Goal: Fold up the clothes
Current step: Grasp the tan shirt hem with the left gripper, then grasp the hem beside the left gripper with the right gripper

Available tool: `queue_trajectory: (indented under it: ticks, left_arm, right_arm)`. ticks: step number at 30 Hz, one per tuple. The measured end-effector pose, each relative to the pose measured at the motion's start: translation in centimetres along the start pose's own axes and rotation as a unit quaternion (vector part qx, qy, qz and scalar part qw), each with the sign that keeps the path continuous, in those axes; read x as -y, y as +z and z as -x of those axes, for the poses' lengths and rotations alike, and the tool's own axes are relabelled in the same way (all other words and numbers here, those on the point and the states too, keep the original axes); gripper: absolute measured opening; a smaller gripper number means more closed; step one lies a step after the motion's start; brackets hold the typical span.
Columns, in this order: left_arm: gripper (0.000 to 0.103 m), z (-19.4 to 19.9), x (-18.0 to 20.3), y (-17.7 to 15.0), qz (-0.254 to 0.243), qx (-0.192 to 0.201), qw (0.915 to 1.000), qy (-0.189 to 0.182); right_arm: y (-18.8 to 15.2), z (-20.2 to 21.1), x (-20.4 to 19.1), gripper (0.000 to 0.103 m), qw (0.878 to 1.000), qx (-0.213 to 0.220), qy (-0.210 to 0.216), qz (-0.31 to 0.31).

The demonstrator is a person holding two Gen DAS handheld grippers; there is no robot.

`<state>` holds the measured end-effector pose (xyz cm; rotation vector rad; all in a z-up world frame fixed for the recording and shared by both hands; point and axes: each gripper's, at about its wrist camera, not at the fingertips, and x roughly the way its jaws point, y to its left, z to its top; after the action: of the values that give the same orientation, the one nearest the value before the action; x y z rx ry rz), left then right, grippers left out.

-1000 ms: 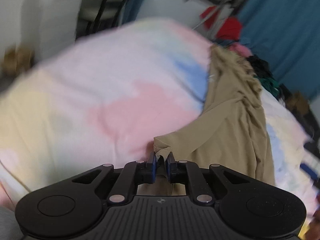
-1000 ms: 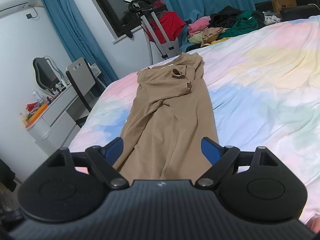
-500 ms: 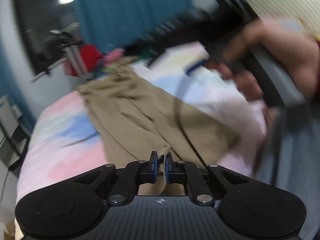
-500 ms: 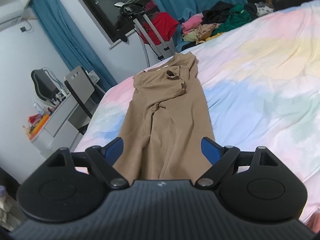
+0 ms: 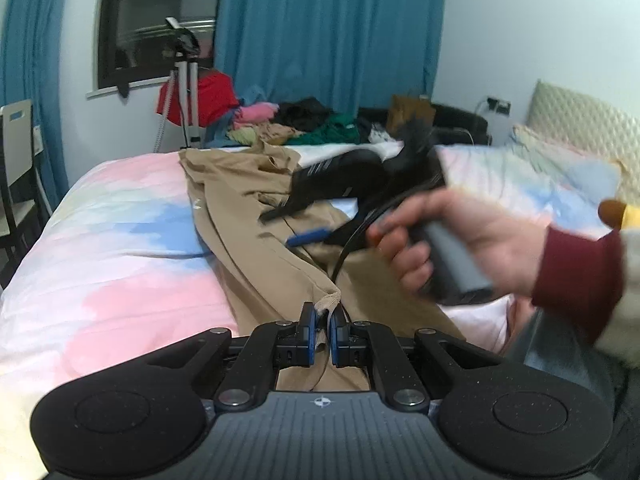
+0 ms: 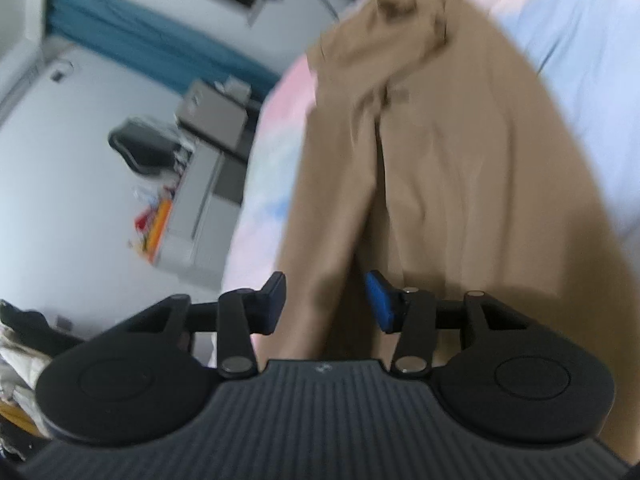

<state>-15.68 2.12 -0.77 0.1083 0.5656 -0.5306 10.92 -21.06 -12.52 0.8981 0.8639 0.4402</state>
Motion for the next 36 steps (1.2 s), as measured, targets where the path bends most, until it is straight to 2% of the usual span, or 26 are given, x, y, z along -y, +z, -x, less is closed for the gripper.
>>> queue_trajectory:
  ticks: [1, 2, 4, 10, 12, 16, 19, 21, 22, 24, 26, 27, 29, 31, 33, 36]
  left_arm:
    - [0.007, 0.2, -0.2, 0.0, 0.003, 0.001, 1.0, 0.001]
    - [0.007, 0.5, -0.3, 0.0, 0.004, 0.002, 1.0, -0.001]
    - [0.007, 0.8, -0.1, -0.1, 0.002, 0.001, 1.0, -0.009]
    - [0.006, -2.0, 1.7, 0.4, -0.034, -0.025, 0.9983, -0.04]
    - [0.006, -3.5, 2.3, 0.2, -0.04, -0.053, 0.9966, -0.049]
    - [0.009, -7.1, 3.1, -0.6, -0.052, -0.126, 0.9898, -0.041]
    - [0.025, -7.7, 2.9, -0.9, -0.045, -0.148, 0.9865, -0.053]
    - [0.057, -7.0, 2.7, -0.8, -0.04, -0.139, 0.9877, -0.06]
    - [0.063, -6.4, 2.4, -0.8, -0.035, -0.131, 0.9885, -0.067]
    - [0.074, -5.7, 0.9, -0.8, 0.008, -0.118, 0.9901, -0.076]
    - [0.078, -5.2, -1.1, -0.7, 0.065, -0.105, 0.9888, -0.083]
    - [0.079, -4.9, -2.1, -0.7, 0.093, -0.099, 0.9869, -0.086]
    - [0.079, -4.4, -4.1, -0.6, 0.15, -0.086, 0.9806, -0.093]
    - [0.08, -4.1, -6.1, -0.6, 0.205, -0.076, 0.9711, -0.096]
    - [0.08, -4.9, -8.3, -0.6, 0.256, -0.081, 0.9593, -0.088]
    - [0.08, -7.0, -10.7, -0.7, 0.315, -0.111, 0.94, -0.068]
  right_arm:
    - [-0.2, -1.0, 0.1, 0.041, 1.0, -0.011, 0.006, -0.003]
    - [-0.4, -1.6, 0.1, 0.027, 1.0, -0.015, 0.005, 0.002]
    - [-0.7, -1.8, -0.6, 0.007, 1.0, -0.005, -0.007, 0.027]
    - [-0.7, 2.2, -3.6, 0.005, 0.991, 0.077, -0.031, 0.104]
    - [-1.0, 2.9, -4.1, 0.005, 0.989, 0.077, -0.045, 0.121]
    - [-1.6, 2.4, -3.4, 0.008, 0.986, 0.049, -0.102, 0.119]
    - [-1.8, 2.9, -2.7, 0.008, 0.984, 0.037, -0.128, 0.122]
    - [-1.9, 4.0, -3.1, 0.009, 0.983, 0.041, -0.121, 0.131]
    - [-1.9, 4.5, -3.3, 0.011, 0.983, 0.042, -0.118, 0.135]
    - [-2.2, 6.1, -3.7, 0.026, 0.982, 0.051, -0.118, 0.142]
    - [-2.4, 8.1, -3.3, 0.076, 0.981, 0.065, -0.121, 0.133]
    - [-2.5, 9.1, -3.1, 0.079, 0.982, 0.073, -0.121, 0.127]
    - [-2.5, 11.1, -2.2, 0.078, 0.985, 0.09, -0.105, 0.101]
    - [-3.0, 12.2, -1.0, 0.078, 0.986, 0.094, -0.114, 0.075]
    - [-3.5, 13.4, 0.3, 0.078, 0.986, 0.097, -0.123, 0.048]
    - [-4.0, 13.9, 2.0, 0.078, 0.983, 0.098, -0.153, 0.008]
